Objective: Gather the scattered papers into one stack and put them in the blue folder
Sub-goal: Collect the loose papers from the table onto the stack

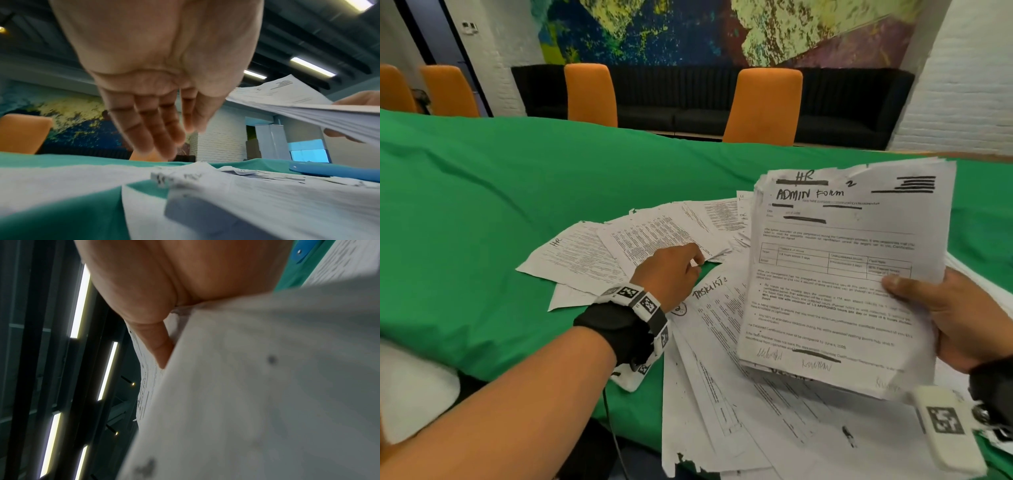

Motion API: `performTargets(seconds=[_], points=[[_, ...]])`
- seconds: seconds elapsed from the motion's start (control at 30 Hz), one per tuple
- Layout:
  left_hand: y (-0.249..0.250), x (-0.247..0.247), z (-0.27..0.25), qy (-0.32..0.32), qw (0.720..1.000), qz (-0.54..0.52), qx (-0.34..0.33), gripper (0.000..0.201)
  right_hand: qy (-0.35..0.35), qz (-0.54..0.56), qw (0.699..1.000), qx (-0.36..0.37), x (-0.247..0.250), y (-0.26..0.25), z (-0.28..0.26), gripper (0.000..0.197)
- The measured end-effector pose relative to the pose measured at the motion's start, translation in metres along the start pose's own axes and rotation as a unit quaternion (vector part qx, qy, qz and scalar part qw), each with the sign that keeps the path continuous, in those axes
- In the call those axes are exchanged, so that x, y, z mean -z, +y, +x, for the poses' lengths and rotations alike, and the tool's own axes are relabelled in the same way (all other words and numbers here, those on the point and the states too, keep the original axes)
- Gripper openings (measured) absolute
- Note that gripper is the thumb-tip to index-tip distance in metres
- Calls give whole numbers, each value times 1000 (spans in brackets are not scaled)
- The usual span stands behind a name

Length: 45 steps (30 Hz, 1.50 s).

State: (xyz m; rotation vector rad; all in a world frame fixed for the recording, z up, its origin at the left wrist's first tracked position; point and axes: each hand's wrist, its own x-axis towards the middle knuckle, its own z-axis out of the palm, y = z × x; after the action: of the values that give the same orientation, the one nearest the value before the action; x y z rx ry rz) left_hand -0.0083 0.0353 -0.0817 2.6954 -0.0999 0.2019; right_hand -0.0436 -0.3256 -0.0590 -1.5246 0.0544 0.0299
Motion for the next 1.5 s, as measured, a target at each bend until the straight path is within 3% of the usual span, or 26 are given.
performTargets(seconds=[0.13, 0.3, 0.37, 0.5, 0.6, 0.8, 0.87, 0.97, 1.03, 1.13, 1.2, 1.27, 1.4, 1.5], points=[[-1, 7, -5, -94, 993, 77, 12, 20, 15, 9, 1000, 8, 18, -4, 3, 36], [-3, 13, -16, -177, 968, 154, 88, 68, -6, 43, 999, -28, 26, 4, 3, 38], [-6, 12, -20, -205, 965, 78, 141, 74, -42, 44, 996, -64, 22, 10, 1, 43], [-9, 2, -20, -191, 918, -241, 250, 45, -104, 15, 984, -145, 5, 30, -2, 36], [-2, -1, -14, -157, 934, -232, 223, 31, -147, -17, 973, -175, -3, 43, -1, 35], [12, 10, -1, -135, 974, -123, 135, 2, -147, -1, 972, -180, 2, 43, 4, 37], [18, 21, 5, -111, 985, -99, 90, 5, -141, 6, 975, -171, 5, 37, 8, 39], [26, 32, 12, -117, 979, -156, 51, 5, -131, 0, 982, -139, 4, 26, 15, 42], [32, 36, 13, -132, 959, -248, 41, 8, -117, -10, 987, -110, 1, 21, 18, 43], [43, 40, 12, -129, 924, -358, 43, 39, -110, 15, 990, -92, -5, 19, 21, 47], [50, 40, 12, -128, 896, -423, 43, 48, -117, 57, 987, -95, -8, 21, 21, 47], [54, 42, 10, -127, 858, -494, 57, 49, -135, 84, 982, -102, -13, 24, 21, 47], [53, 37, 6, -119, 774, -616, 89, 31, -143, 90, 981, -92, -21, 28, 21, 45], [49, 28, -2, -117, 714, -682, 112, 58, -103, 124, 985, -65, -24, 26, 21, 41]])
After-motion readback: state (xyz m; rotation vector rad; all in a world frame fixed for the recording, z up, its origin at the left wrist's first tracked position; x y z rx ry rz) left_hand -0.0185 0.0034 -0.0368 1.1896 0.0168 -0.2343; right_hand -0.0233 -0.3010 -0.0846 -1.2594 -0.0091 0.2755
